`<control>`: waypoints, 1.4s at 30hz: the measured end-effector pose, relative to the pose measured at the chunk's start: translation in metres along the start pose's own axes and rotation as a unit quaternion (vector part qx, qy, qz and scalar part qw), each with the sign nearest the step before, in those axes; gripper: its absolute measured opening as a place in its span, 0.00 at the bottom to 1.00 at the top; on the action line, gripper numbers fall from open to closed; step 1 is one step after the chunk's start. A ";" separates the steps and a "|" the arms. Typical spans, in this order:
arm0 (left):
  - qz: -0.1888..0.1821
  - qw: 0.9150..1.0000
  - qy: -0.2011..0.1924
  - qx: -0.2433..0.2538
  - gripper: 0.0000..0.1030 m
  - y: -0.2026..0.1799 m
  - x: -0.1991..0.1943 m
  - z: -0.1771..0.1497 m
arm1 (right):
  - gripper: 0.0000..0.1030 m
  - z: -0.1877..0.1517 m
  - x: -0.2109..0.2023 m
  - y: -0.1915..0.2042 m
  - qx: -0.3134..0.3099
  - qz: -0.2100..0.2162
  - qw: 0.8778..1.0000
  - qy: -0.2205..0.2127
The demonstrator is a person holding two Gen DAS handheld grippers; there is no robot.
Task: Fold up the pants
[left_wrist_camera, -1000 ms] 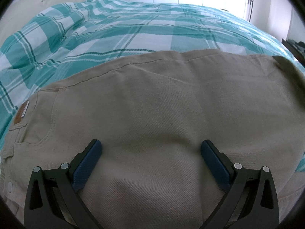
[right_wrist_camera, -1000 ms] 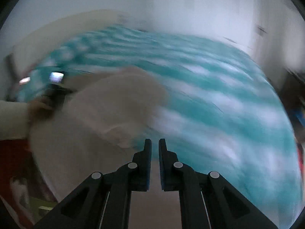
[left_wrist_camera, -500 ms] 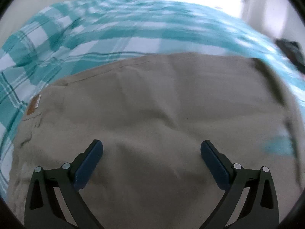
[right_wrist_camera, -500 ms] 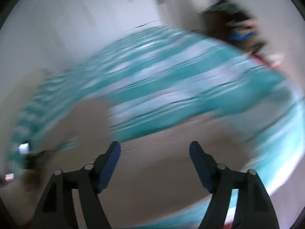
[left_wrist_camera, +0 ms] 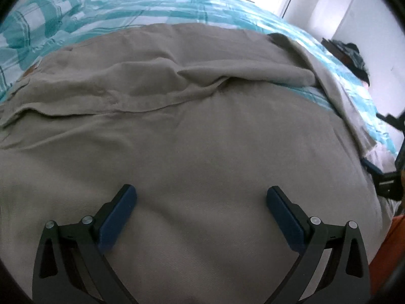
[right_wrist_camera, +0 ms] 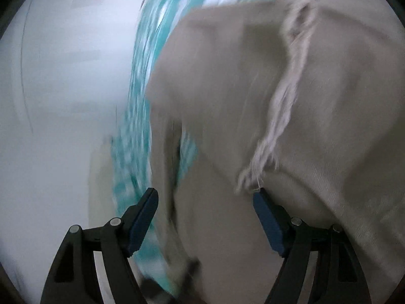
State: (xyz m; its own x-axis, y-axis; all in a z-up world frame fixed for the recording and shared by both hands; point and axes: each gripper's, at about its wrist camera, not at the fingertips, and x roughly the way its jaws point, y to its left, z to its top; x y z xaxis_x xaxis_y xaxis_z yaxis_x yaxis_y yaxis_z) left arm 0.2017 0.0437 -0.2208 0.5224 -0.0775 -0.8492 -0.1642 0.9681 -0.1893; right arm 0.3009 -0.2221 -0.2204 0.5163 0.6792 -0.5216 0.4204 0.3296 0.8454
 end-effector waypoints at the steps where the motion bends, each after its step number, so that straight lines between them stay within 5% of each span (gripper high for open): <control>1: -0.002 1.000 0.002 0.000 0.99 0.000 0.000 0.000 | 0.78 0.001 0.000 0.000 0.024 -0.002 1.000 -0.016; 7: -0.008 1.000 -0.007 0.005 0.99 0.003 -0.001 -0.001 | 0.76 0.004 0.017 0.019 0.030 -0.098 0.993 -0.054; 9: -0.014 1.000 -0.010 0.006 0.99 0.007 -0.002 0.001 | 0.56 0.001 0.019 0.029 -0.004 -0.134 0.988 -0.069; 10: -0.017 1.000 -0.013 0.007 0.99 0.008 -0.003 0.000 | 0.18 0.000 0.015 0.033 -0.022 -0.148 0.986 -0.077; 11: -0.021 1.000 -0.014 0.006 0.99 0.009 -0.004 0.000 | 0.04 0.003 0.014 0.036 -0.053 -0.159 0.982 -0.089; 14: -0.030 0.999 -0.012 0.004 1.00 0.013 -0.007 0.002 | 0.04 0.017 0.001 0.045 -0.109 -0.166 0.973 -0.116; 18: -0.038 0.999 -0.002 -0.006 1.00 0.015 -0.009 0.005 | 0.04 0.008 -0.056 0.080 -0.209 -0.115 0.965 -0.111; 21: -0.040 0.999 0.013 -0.018 0.99 0.016 -0.013 0.010 | 0.04 0.006 -0.124 0.102 -0.296 -0.114 0.938 -0.141; 25: -0.058 0.997 0.033 -0.039 0.99 0.019 -0.022 0.010 | 0.04 0.035 -0.205 0.059 -0.280 -0.178 0.920 -0.208; 28: -0.053 0.996 0.051 -0.040 0.99 0.019 -0.028 0.011 | 0.07 0.076 -0.229 0.018 -0.232 -0.236 0.917 -0.223; 30: -0.047 0.997 0.056 -0.034 0.99 0.019 -0.035 0.010 | 0.17 0.098 -0.224 -0.005 -0.198 -0.271 0.920 -0.203; 31: -0.043 0.997 0.055 -0.030 0.99 0.019 -0.038 0.009 | 0.30 0.102 -0.223 -0.015 -0.183 -0.285 0.920 -0.197; 34: -0.030 0.998 0.040 -0.026 0.99 0.022 -0.049 0.005 | 0.52 0.089 -0.227 -0.022 -0.187 -0.276 0.915 -0.226; 40: -0.034 0.998 0.014 -0.050 0.99 0.038 -0.046 0.001 | 0.69 0.039 -0.242 0.006 -0.238 -0.277 0.874 -0.320; 42: -0.030 0.999 0.010 -0.042 0.99 0.038 -0.042 0.000 | 0.69 0.028 -0.247 0.014 -0.241 -0.258 0.876 -0.328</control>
State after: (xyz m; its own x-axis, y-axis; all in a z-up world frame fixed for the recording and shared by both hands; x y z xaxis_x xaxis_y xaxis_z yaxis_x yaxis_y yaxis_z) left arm 0.1730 0.0837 -0.1923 0.5175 -0.1399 -0.8442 -0.2027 0.9384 -0.2797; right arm 0.2001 -0.4039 -0.0831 0.7346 -0.1124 -0.6691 0.4416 0.8279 0.3458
